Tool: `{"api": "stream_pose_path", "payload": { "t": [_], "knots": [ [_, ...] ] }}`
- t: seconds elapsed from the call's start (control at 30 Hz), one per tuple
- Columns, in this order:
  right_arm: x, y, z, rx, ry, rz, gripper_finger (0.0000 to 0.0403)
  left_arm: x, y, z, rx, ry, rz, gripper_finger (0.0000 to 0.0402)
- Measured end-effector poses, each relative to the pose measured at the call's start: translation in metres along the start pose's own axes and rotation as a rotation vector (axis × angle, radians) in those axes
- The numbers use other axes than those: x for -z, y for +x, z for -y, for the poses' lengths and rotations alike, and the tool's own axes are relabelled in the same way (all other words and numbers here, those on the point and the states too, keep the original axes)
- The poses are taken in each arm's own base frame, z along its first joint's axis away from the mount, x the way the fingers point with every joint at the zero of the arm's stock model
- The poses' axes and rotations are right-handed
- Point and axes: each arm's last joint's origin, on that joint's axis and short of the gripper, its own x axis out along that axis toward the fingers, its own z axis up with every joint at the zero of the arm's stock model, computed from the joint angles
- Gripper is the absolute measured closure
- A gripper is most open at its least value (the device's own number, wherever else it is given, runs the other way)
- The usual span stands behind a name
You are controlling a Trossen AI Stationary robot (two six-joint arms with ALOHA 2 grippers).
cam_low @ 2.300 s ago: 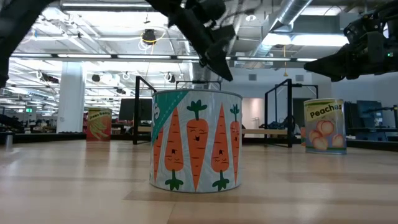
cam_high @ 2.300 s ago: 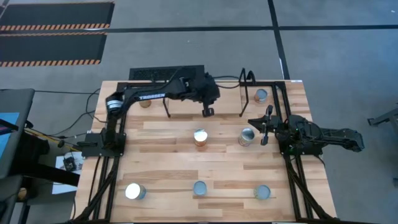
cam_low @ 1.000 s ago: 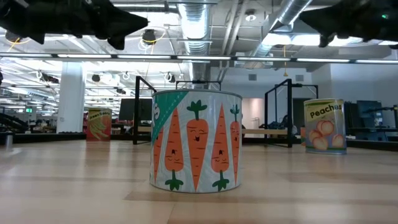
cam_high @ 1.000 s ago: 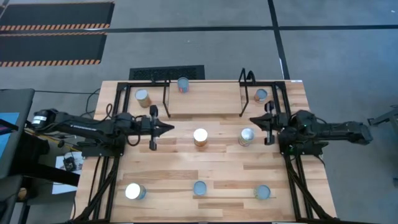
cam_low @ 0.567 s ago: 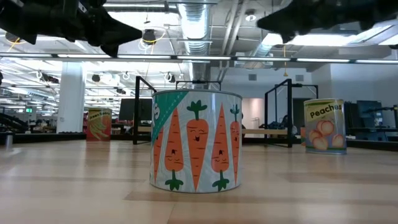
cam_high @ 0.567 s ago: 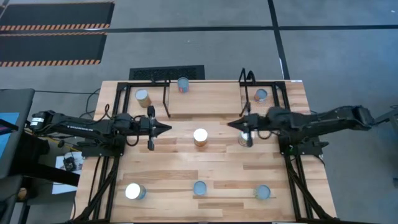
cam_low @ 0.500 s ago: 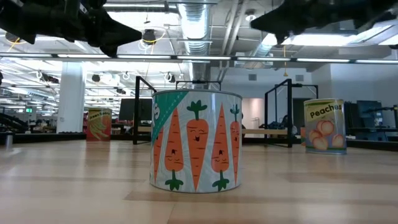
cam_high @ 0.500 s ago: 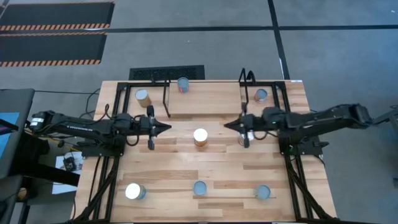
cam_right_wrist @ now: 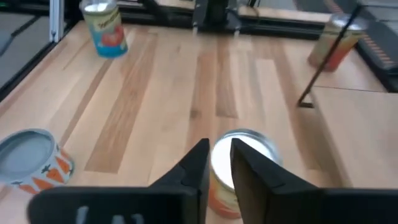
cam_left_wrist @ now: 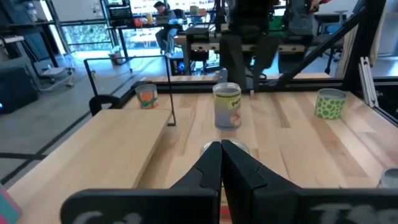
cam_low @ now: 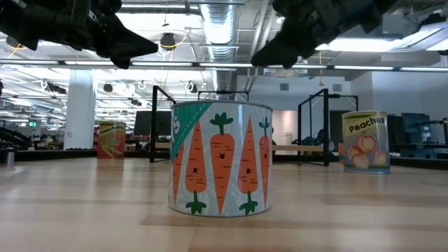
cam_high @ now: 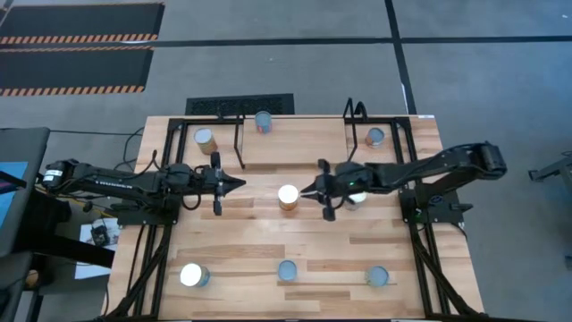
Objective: Pick and place cans onto a shelf
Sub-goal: Put the right orange can on the shelf
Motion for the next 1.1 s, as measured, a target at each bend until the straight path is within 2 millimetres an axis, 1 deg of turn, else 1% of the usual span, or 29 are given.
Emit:
{"api": "stream_pose_path", "payload": {
  "t": [0.2, 0.43, 0.6, 0.7, 0.83, 1.0, 1.1],
  "knots": [
    [-0.005, 0.020, -0.009, -0.029, -0.014, -0.052, 0.0270, 0.000, 0.000, 0.000, 0.000, 0.000, 0.000, 0.0401],
    [-0.004, 0.042, -0.017, -0.035, -0.038, -0.137, 0.0211, 0.000, 0.000, 0.000, 0.000, 0.000, -0.001, 0.0401],
    [0.000, 0.055, -0.018, -0.014, -0.098, -0.208, 0.0190, 0.000, 0.000, 0.000, 0.000, 0.000, -0.001, 0.0401],
    [0.004, 0.062, -0.016, 0.058, -0.146, -0.260, 0.0192, 0.000, 0.000, 0.000, 0.000, 0.000, -0.003, 0.0401],
    [0.012, 0.072, -0.015, 0.089, -0.223, -0.318, 0.0211, 0.000, 0.000, 0.000, 0.001, 0.001, -0.006, 0.0401],
    [0.018, 0.082, -0.016, 0.087, -0.272, -0.335, 0.0258, 0.000, 0.000, 0.000, 0.001, 0.001, -0.007, 0.0401],
    [0.019, 0.082, -0.016, 0.081, -0.277, -0.341, 0.0295, 0.000, 0.000, 0.000, 0.001, 0.001, -0.007, 0.0401]
  ]
}}
